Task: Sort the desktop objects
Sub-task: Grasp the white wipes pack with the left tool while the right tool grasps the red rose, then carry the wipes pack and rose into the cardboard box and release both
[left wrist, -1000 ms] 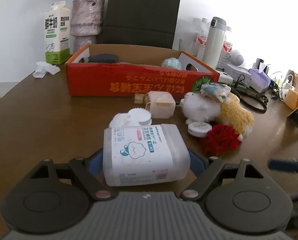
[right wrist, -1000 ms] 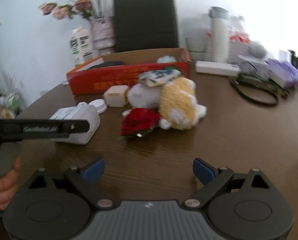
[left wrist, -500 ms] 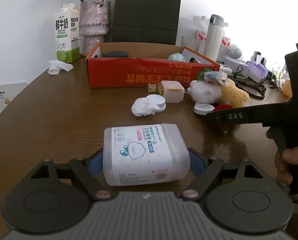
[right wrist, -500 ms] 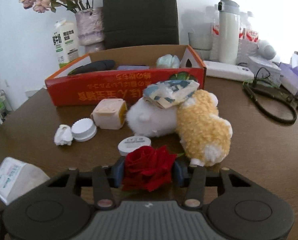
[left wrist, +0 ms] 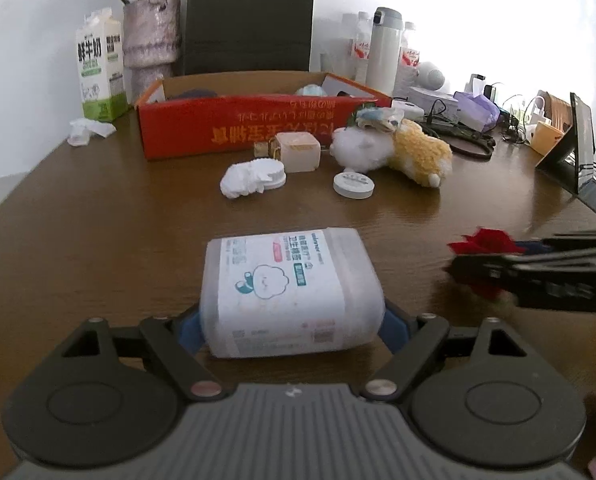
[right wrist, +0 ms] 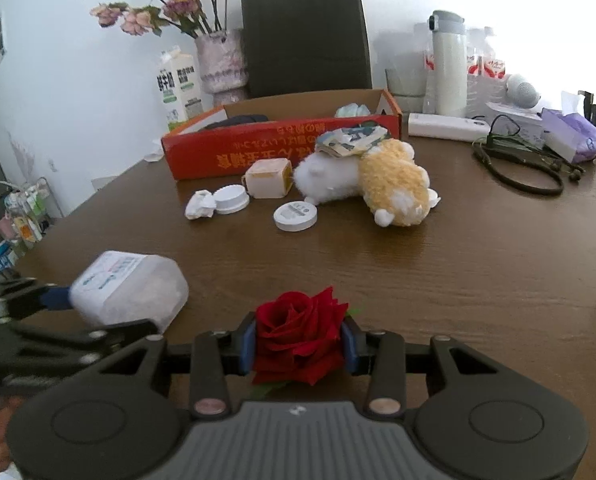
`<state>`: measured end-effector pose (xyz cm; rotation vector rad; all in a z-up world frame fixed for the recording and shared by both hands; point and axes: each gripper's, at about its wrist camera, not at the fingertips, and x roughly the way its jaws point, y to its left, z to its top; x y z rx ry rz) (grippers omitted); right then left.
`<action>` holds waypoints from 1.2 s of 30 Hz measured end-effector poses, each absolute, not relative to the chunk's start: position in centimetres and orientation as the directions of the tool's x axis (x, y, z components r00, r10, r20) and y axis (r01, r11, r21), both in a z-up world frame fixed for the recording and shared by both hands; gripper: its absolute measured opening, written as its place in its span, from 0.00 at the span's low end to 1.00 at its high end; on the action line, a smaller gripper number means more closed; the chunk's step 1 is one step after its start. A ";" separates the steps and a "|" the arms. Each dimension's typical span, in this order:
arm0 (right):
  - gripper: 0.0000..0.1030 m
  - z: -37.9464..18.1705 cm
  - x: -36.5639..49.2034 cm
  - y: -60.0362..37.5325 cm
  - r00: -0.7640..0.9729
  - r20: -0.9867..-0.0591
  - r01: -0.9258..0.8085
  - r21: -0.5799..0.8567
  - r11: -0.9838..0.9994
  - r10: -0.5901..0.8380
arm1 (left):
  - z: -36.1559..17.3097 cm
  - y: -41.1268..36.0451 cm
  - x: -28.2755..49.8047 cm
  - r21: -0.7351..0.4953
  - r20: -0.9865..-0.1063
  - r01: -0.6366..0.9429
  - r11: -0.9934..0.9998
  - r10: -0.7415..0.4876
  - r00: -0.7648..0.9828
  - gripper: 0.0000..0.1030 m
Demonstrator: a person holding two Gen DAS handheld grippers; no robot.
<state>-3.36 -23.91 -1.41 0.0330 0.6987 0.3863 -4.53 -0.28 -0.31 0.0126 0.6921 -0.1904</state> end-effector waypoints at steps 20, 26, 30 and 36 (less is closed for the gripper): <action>0.38 1.8 -5.6 -24.3 0.741 -0.537 -0.374 0.169 0.912 0.403 | 4.5 1.0 -6.1 -0.089 -0.516 0.146 0.985 -0.171 0.840 0.81; 0.38 5.3 0.2 -23.7 0.730 -0.496 -0.439 0.187 0.879 0.470 | 9.4 3.2 1.5 -0.114 -0.502 0.160 0.981 -0.196 0.842 0.81; 0.38 8.6 7.5 -23.1 0.723 -0.466 -0.480 0.190 0.856 0.509 | 12.5 4.7 9.7 -0.151 -0.503 0.143 0.978 -0.201 0.841 0.81; 0.38 11.3 22.5 -22.6 0.675 -0.526 -0.429 0.291 0.855 0.518 | 14.1 4.1 22.2 -0.208 -0.555 0.123 0.970 -0.220 0.802 0.81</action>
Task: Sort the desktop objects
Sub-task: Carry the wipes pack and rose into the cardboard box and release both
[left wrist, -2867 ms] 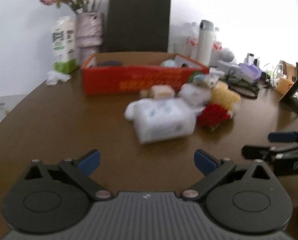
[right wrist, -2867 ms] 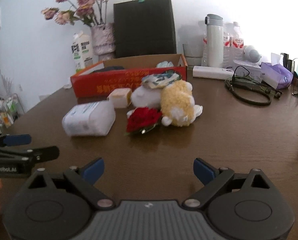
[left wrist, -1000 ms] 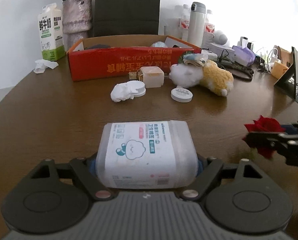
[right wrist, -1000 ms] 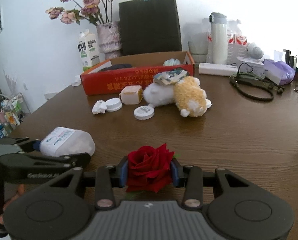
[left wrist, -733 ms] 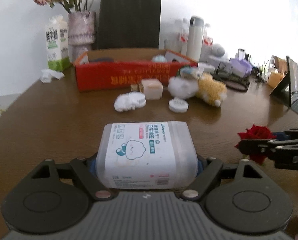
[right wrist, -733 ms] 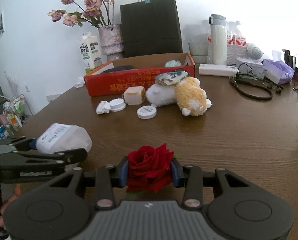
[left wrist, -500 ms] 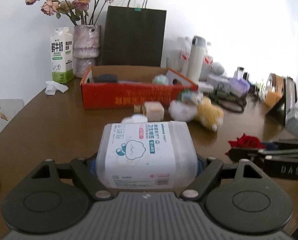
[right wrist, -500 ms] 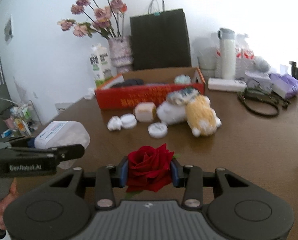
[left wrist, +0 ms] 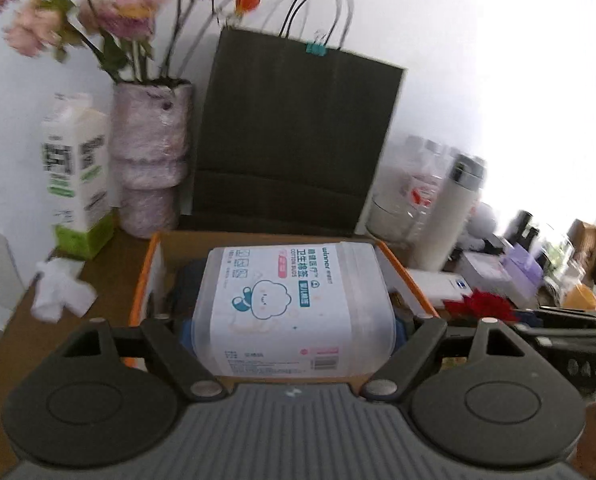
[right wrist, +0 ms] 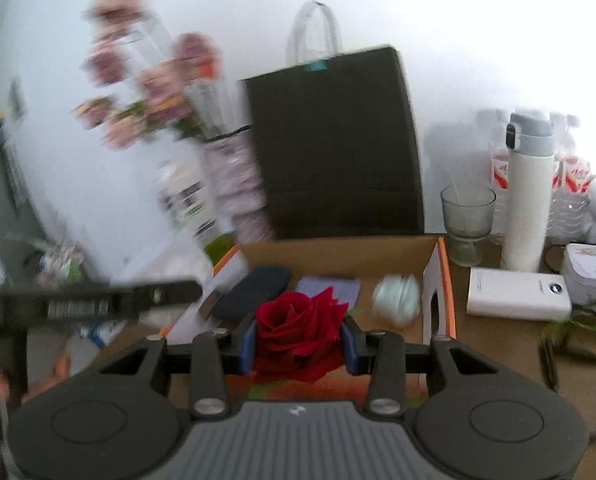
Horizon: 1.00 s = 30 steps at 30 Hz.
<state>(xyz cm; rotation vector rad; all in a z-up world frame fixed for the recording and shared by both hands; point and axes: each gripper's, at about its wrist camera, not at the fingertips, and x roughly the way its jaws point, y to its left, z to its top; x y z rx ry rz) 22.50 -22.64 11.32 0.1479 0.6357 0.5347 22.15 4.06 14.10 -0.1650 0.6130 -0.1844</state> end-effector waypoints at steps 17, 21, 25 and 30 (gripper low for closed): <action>0.44 1.3 46.3 -16.3 0.522 -0.782 -0.174 0.292 0.940 0.340 | 4.4 -1.9 37.6 -0.028 -0.755 0.071 0.997 -0.067 0.652 0.86; 0.53 -0.1 46.3 -16.4 0.491 -0.795 -0.154 0.325 0.933 0.358 | 5.8 -1.0 36.3 -0.034 -0.727 0.085 0.996 -0.083 0.681 0.91; 0.62 2.1 44.2 -17.5 0.531 -0.759 -0.170 0.340 0.925 0.377 | 7.6 0.8 34.4 -0.058 -0.717 0.093 0.994 -0.106 0.689 0.92; 0.72 6.3 38.4 -19.4 0.598 -0.724 -0.221 0.264 0.939 0.344 | 9.3 3.1 30.9 -0.057 -0.709 0.025 0.998 -0.058 0.703 0.93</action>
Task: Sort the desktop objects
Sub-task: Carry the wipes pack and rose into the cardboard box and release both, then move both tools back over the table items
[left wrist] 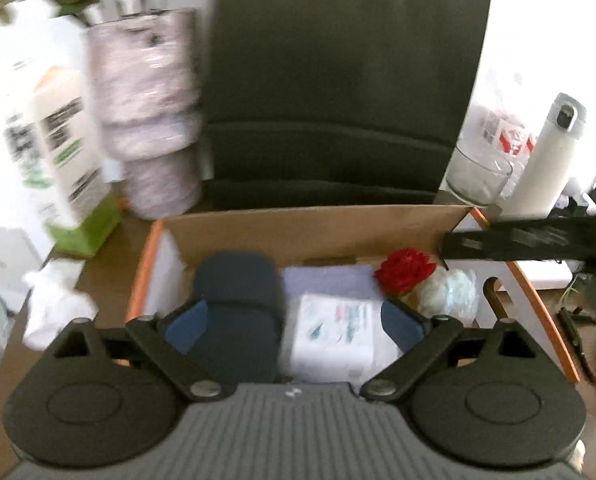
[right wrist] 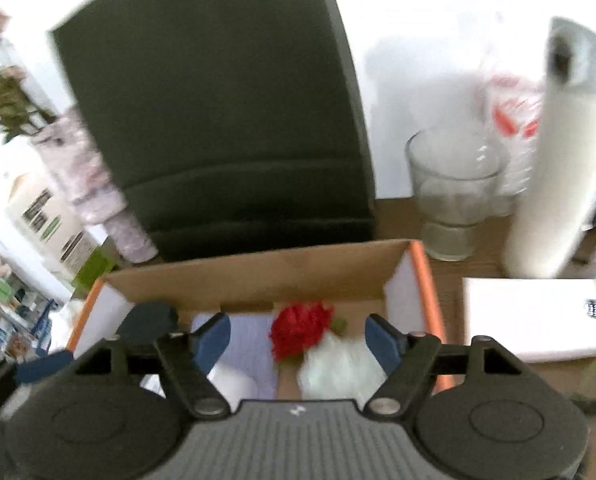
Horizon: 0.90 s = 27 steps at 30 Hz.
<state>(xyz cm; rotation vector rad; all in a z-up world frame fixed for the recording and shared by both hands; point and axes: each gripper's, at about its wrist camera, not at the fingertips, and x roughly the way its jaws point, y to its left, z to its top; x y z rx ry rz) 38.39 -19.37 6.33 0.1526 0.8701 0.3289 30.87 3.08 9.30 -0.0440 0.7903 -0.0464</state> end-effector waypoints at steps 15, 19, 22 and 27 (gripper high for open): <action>0.88 6.3 8.4 -23.4 0.770 -0.538 -0.306 0.161 0.938 0.343 | 7.4 3.8 6.0 -0.087 -0.611 0.007 0.996 -0.058 0.790 1.00; 0.88 2.9 2.1 -24.3 0.752 -0.546 -0.313 0.198 0.929 0.370 | 4.7 2.7 0.1 -0.075 -0.589 0.031 0.997 -0.069 0.805 1.00; 0.88 0.6 -1.6 -24.6 0.741 -0.564 -0.317 0.183 0.930 0.364 | 3.0 2.7 -2.4 -0.087 -0.589 0.035 0.996 -0.080 0.804 1.00; 0.88 -1.7 -4.3 -24.8 0.736 -0.577 -0.339 0.139 0.930 0.354 | 0.8 2.3 -3.7 -0.035 -0.615 0.024 0.999 -0.040 0.787 1.00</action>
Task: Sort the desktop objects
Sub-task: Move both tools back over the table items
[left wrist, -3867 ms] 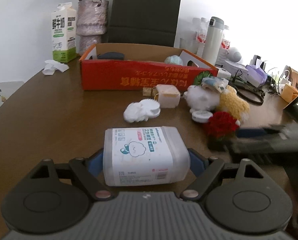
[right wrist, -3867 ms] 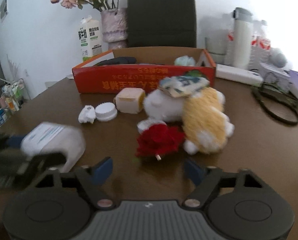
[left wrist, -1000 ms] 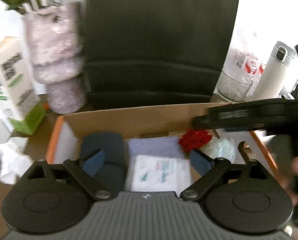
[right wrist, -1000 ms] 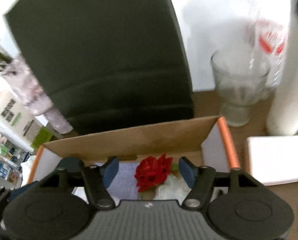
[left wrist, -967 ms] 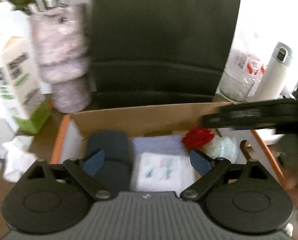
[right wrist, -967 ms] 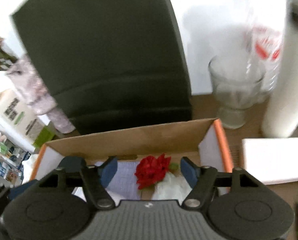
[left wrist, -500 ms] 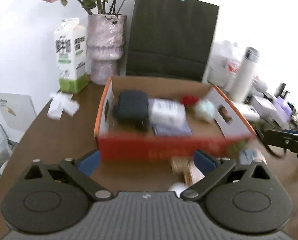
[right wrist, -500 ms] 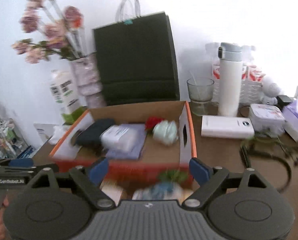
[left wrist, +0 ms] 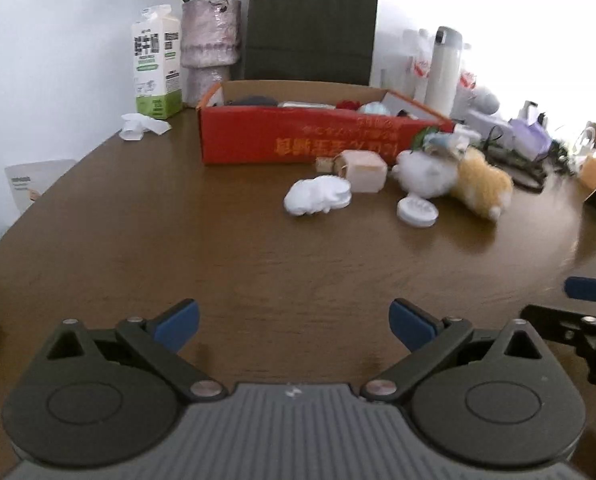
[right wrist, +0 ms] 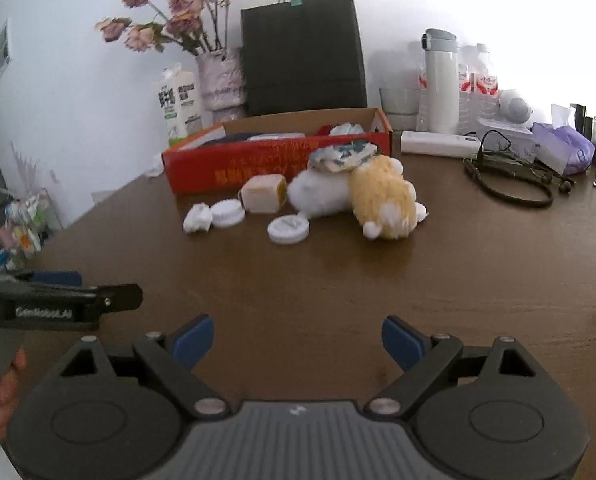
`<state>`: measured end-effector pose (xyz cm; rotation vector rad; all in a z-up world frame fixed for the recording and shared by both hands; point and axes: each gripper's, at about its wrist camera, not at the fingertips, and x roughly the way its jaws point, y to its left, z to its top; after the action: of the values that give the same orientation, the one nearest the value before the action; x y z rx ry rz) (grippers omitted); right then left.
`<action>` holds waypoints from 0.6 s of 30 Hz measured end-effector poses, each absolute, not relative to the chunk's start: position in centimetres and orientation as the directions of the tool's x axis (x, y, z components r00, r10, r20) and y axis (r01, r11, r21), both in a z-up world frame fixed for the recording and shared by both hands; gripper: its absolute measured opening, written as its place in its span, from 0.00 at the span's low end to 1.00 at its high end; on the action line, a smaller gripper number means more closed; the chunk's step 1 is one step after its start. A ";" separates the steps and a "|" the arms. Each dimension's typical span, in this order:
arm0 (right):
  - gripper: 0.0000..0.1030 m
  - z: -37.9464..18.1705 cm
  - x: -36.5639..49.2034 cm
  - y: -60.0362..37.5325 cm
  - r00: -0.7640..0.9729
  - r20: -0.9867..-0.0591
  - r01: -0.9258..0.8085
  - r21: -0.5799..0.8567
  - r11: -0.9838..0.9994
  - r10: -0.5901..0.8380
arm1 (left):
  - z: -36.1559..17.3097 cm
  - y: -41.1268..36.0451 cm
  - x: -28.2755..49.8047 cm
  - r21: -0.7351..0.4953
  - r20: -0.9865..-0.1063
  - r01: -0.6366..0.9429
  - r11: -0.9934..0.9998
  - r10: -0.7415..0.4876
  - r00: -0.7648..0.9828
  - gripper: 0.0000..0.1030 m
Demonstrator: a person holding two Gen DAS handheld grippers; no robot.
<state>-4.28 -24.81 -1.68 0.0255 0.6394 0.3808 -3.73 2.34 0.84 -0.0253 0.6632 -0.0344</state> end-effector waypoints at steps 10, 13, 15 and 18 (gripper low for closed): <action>0.88 -2.0 -4.1 -24.9 0.737 -0.576 -0.325 0.157 0.933 0.353 | 0.0 2.5 -3.3 -0.064 -0.628 0.015 0.998 -0.052 0.777 1.00; 0.88 -2.0 -4.1 -25.1 0.738 -0.571 -0.326 0.165 0.931 0.359 | -0.1 2.7 -3.4 -0.078 -0.625 0.003 0.997 -0.052 0.779 1.00; 0.88 -2.1 -4.0 -25.2 0.732 -0.573 -0.326 0.179 0.928 0.368 | -0.1 2.8 -3.3 -0.086 -0.624 -0.001 0.996 -0.053 0.780 1.00; 0.88 -2.2 -3.7 -25.4 0.735 -0.575 -0.306 0.191 0.933 0.358 | -0.1 2.8 -3.1 -0.088 -0.625 0.003 0.996 -0.058 0.778 1.00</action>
<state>-3.73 -25.38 -2.16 0.0852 0.6492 0.3653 -3.07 2.84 -0.13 -0.0842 0.6782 -0.0329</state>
